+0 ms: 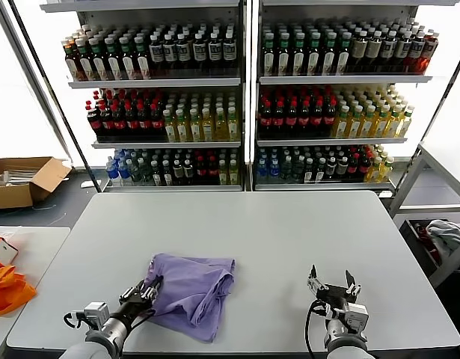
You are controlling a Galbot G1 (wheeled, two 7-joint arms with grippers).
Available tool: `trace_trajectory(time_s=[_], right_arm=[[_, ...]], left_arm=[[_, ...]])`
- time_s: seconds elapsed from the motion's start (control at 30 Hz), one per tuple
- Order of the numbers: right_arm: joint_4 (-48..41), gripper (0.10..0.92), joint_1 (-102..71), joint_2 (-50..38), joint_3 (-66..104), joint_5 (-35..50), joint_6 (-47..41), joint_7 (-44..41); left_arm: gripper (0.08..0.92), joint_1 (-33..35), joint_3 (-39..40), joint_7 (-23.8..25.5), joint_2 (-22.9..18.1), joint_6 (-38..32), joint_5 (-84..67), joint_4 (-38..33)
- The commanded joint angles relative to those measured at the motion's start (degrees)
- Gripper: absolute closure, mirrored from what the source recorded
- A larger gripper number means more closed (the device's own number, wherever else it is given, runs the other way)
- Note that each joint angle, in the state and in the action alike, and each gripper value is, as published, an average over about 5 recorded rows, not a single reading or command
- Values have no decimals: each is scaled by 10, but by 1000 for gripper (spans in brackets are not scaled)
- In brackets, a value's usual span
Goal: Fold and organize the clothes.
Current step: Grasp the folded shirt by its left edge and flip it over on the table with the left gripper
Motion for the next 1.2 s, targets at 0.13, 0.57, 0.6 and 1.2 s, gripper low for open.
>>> trace_trajectory(time_s=[0.13,0.57,0.6,1.2], right_arm=[[-2,203,9,-4,-1,5,-2,0],[-13,203,34,-24,-8,16,-10,-1],[-15,203,36,-25,-9,18,-9,-1],[-26,203,34,-30,-3,30,-5,2]], left_arm=[[785,5,-13,-9,-10,1,-11,-3],[888,17,-169,-62,10,-21,-7,-34],[888,17,-185,-64,18,-22,-6,-31],[888,4,-241,-51,95,-50,53,38]])
